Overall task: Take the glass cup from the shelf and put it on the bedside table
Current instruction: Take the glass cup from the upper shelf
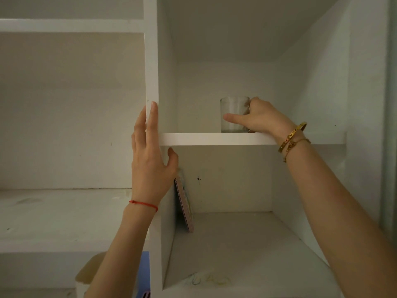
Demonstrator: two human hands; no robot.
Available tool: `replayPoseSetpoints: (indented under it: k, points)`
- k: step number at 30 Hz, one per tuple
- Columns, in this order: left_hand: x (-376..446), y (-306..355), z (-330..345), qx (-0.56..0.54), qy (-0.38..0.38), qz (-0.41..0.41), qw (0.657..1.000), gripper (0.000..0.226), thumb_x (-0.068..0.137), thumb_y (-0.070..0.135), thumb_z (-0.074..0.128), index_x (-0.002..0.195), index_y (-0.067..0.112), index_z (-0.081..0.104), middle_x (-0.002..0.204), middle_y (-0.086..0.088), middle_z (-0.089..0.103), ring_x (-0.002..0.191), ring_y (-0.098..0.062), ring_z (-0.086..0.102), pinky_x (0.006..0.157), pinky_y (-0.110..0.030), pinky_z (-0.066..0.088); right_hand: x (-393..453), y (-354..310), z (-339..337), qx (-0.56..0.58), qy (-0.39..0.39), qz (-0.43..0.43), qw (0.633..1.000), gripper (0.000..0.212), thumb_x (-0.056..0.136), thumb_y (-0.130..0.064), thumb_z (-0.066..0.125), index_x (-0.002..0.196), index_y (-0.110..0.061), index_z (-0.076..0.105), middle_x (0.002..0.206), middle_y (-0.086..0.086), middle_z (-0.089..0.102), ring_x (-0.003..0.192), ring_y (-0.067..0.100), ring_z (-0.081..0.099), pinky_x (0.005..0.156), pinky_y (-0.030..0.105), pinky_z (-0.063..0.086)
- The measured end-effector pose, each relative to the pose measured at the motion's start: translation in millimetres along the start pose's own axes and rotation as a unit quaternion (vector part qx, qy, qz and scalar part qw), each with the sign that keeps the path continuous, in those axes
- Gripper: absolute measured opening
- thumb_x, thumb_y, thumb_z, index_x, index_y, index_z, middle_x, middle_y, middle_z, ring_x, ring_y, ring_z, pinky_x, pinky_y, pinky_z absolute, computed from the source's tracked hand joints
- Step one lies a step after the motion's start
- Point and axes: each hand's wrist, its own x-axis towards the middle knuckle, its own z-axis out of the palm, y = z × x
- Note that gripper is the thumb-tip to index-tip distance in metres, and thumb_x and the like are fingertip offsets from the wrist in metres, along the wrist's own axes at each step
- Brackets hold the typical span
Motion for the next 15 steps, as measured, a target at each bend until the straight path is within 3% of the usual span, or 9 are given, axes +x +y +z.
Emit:
replayPoseSetpoints:
  k: [4,8,10,15]
  points:
    - [-0.2,-1.0,0.2,-0.005,-0.002,-0.004,1.000,0.093,0.078,-0.002,0.059,0.156,0.021,0.012,0.158,-0.001,0.021,0.137,0.007,0.013,0.104,0.002,0.015,-7.1,-0.2,-2.5,0.025,0.021,0.000,0.999,0.074,0.076,-0.058,0.074,0.122,-0.005,0.052,0.112,0.012,0.064,0.098,0.026,0.062,0.067,0.028,0.040]
    - [-0.3,1.1,-1.0,-0.004,-0.003,-0.007,1.000,0.093,0.079,-0.002,0.058,0.156,0.021,0.012,0.158,-0.002,0.021,0.138,0.004,0.015,0.104,0.002,0.014,-19.8,-4.0,-6.6,0.079,0.064,-0.009,0.995,0.071,0.073,-0.054,0.078,0.120,-0.007,0.052,0.111,0.007,0.063,0.103,0.027,0.065,0.085,0.037,0.053]
    - [-0.4,2.9,-2.3,-0.005,-0.009,-0.012,1.000,0.093,0.079,-0.002,0.057,0.156,0.022,0.011,0.159,-0.002,0.019,0.140,0.000,0.017,0.105,0.001,0.013,-29.2,-8.9,-11.0,0.116,0.108,-0.026,0.987,0.069,0.073,-0.053,0.078,0.121,-0.009,0.053,0.099,0.000,0.062,0.097,0.022,0.065,0.090,0.041,0.054]
    - [-2.4,6.9,-7.6,-0.003,-0.048,-0.029,0.998,0.092,0.084,0.004,0.058,0.156,0.025,0.005,0.161,-0.002,0.013,0.147,-0.019,0.018,0.103,0.005,0.009,-62.9,-25.5,-26.7,0.147,0.185,-0.085,0.968,0.068,0.071,-0.060,0.075,0.120,-0.018,0.052,0.082,-0.013,0.059,0.075,-0.003,0.056,0.070,0.021,0.050]
